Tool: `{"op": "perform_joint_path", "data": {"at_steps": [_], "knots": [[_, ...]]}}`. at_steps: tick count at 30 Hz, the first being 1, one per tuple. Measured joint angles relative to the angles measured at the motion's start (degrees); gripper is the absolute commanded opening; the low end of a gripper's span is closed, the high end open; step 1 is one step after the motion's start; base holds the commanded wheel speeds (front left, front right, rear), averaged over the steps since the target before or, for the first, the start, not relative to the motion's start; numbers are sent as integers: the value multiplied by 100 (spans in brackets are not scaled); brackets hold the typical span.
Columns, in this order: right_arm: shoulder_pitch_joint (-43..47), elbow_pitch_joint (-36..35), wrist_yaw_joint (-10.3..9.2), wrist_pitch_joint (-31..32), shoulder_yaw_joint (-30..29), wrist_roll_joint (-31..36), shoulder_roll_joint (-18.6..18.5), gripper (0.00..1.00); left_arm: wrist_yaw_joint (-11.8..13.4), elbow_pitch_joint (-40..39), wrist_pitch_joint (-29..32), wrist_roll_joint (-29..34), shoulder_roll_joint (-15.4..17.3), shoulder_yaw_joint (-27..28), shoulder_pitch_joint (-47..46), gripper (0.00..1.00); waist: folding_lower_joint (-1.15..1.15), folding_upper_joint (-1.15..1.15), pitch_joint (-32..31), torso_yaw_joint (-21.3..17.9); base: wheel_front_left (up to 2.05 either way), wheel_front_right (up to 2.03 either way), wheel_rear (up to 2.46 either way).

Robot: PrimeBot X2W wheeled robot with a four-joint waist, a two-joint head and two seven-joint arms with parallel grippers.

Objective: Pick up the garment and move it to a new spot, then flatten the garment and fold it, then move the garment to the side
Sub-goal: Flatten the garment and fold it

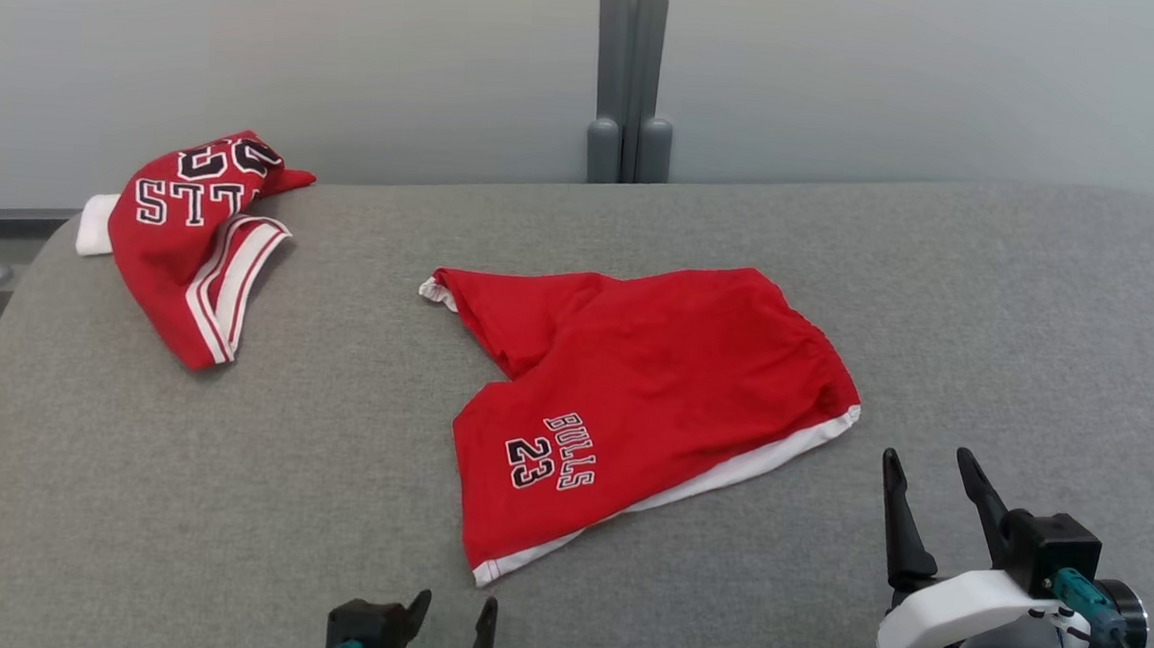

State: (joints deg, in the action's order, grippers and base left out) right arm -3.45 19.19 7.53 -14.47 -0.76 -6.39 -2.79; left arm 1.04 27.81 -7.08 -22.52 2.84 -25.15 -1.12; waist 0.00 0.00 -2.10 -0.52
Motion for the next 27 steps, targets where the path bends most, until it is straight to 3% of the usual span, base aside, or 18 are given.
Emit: {"op": "perform_joint_path", "data": {"at_steps": [13,15,16,18,27], "knots": [[-187,-90,0,46,5,101,0,100,116,762,-382,-658,-5,-409,-707,100,0,0,540,-459,0,0,0],[-227,-105,0,46,-11,113,-1,100,115,876,-431,-686,-7,-468,-814,62,0,0,618,-506,0,0,0],[-246,-108,0,46,-22,118,0,100,112,912,-463,-737,-7,-483,-845,34,0,0,646,-521,0,0,0],[-274,-118,0,45,-66,144,-1,100,102,959,-517,-836,-5,-542,-923,0,0,0,709,-539,0,0,0],[-578,288,1,196,-7,829,3,100,164,973,-701,-869,-4,-559,-1116,0,0,0,812,-312,0,0,0]]}}
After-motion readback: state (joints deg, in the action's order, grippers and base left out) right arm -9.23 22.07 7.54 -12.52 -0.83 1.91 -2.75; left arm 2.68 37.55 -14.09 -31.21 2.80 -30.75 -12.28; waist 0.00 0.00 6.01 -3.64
